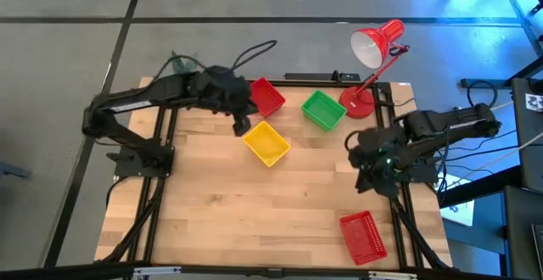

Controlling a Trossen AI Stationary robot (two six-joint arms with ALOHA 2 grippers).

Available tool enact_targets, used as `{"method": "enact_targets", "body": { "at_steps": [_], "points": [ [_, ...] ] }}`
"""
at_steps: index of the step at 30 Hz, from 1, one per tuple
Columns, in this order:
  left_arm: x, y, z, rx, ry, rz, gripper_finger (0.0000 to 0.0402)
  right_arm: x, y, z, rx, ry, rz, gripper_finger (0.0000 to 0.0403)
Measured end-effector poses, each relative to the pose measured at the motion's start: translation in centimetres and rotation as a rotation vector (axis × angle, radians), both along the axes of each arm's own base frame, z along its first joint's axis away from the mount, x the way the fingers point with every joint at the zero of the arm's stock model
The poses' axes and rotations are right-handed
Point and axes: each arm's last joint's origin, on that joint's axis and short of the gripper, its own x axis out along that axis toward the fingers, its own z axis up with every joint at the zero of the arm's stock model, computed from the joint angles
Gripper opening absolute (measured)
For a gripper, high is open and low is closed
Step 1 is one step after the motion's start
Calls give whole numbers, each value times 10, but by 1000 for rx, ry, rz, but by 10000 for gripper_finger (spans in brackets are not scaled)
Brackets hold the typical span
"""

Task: Stack baskets by color
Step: Stack the red bin on the red bin

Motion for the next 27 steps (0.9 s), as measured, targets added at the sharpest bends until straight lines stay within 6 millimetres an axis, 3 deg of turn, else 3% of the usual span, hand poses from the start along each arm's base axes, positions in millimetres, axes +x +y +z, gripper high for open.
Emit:
{"method": "enact_targets", "body": {
  "at_steps": [4, 15, 23, 27],
  "points": [
    [-11, -22, 8, -42, -20, -45, 57, 2, 12, -10, -24, 119, -2, 83],
    [-15, -67, 11, -63, -29, -202, 57, 25, 32, -33, -61, 217, 98, 83],
    [-18, -77, 10, -63, -11, -241, 57, 37, 51, -52, -47, 270, 243, 83],
    [-20, -77, 7, -63, 27, -239, 57, 41, 61, -61, -61, 302, 290, 62]
  ]
}}
